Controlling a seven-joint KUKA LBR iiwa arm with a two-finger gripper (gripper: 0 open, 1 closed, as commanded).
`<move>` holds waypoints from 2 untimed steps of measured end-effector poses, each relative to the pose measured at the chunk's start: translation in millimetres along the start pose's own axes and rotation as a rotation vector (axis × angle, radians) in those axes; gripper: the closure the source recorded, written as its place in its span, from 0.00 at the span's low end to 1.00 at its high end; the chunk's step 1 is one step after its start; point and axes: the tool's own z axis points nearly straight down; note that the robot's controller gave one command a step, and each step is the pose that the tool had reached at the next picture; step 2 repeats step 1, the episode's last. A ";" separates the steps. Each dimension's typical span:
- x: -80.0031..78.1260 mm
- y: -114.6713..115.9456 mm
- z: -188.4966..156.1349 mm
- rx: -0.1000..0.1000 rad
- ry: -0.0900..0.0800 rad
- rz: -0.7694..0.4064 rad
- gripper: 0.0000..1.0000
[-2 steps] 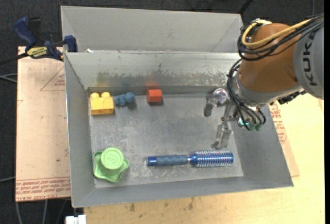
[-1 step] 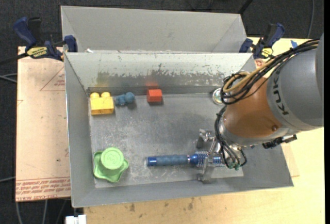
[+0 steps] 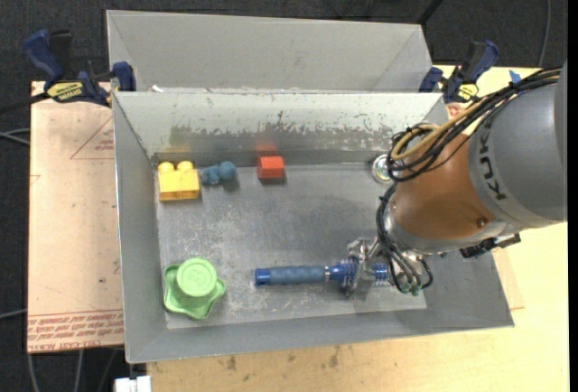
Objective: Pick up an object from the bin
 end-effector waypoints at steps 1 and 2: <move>-40.3 -63.4 -154.8 0.002 -0.013 0.017 1.00; -40.3 -63.4 -154.8 0.002 -0.013 0.017 1.00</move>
Offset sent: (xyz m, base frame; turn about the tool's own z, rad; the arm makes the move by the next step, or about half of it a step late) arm 0.0266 -0.0676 0.1508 0.0133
